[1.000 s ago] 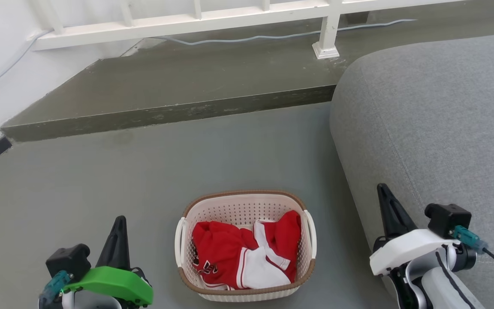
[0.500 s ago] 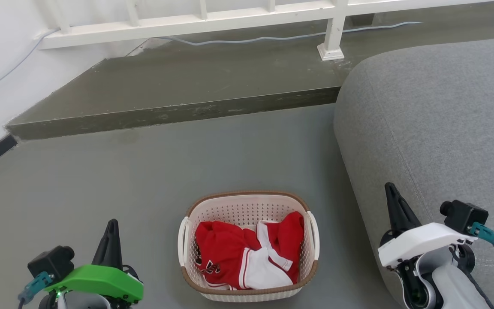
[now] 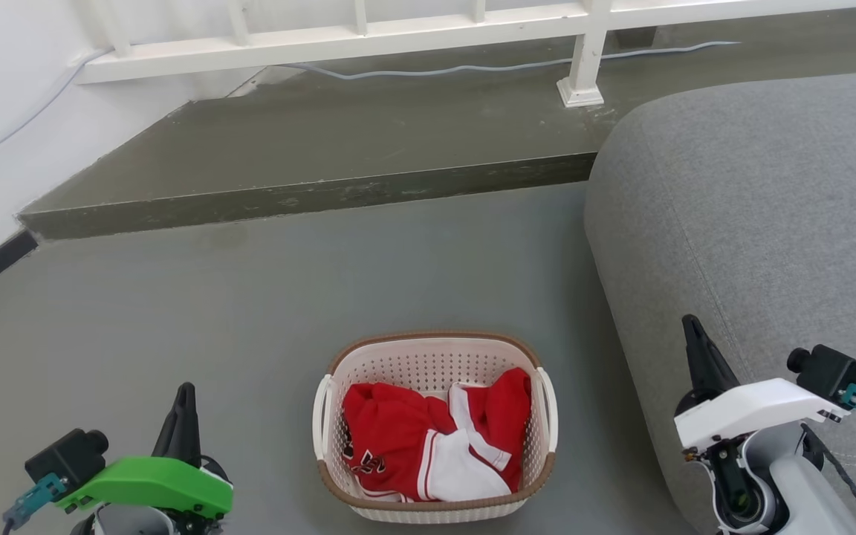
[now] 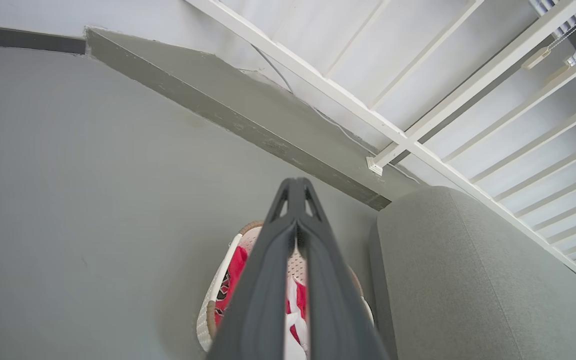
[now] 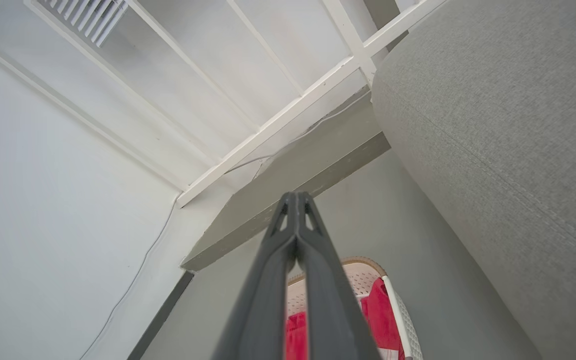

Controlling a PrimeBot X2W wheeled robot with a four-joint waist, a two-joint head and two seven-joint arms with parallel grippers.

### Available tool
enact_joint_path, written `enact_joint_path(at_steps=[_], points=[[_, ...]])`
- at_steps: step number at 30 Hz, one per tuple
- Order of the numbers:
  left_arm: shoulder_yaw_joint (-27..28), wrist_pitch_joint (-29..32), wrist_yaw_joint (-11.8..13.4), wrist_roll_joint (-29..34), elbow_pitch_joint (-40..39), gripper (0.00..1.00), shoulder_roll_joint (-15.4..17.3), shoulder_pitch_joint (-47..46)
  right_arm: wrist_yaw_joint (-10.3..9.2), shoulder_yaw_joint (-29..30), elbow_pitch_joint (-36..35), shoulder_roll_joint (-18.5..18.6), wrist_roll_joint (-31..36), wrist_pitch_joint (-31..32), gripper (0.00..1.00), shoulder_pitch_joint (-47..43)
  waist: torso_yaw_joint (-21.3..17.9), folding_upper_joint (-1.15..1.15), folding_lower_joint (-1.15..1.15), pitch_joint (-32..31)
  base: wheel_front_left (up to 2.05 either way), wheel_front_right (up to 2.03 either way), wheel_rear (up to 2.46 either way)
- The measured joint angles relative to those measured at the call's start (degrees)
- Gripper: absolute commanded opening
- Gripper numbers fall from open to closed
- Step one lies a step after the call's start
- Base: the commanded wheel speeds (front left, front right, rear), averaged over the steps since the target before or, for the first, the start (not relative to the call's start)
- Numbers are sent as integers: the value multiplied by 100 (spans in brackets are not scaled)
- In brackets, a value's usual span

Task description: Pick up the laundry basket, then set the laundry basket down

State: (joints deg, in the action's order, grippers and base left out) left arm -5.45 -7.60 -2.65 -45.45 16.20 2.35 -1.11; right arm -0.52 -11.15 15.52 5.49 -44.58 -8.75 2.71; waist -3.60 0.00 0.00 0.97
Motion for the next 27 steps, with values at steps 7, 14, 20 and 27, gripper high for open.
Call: enact_joint_path(at_steps=[7, 14, 20, 27], points=[[101, 113, -44, -396, 1, 0, -1, -3, 60, 160, 0, -5, -439, 135, 0, 1, 33, 0, 0, -7, 0, 0, 0], [183, 260, -88, -800, 0, 0, -1, -7, 120, 314, 1, -16, -862, 260, 0, 3, 65, 0, 0, -14, 0, 0, 0], [263, 365, -131, -1146, 0, 0, -3, -9, 187, 437, 2, -27, -1225, 343, 0, 4, 93, 0, 0, -20, 0, 0, 0], [346, 460, -138, -1502, 0, 0, -4, -14, 224, 567, 4, -48, -1592, 461, 0, 5, 120, 0, 0, -27, 0, 0, 0]])
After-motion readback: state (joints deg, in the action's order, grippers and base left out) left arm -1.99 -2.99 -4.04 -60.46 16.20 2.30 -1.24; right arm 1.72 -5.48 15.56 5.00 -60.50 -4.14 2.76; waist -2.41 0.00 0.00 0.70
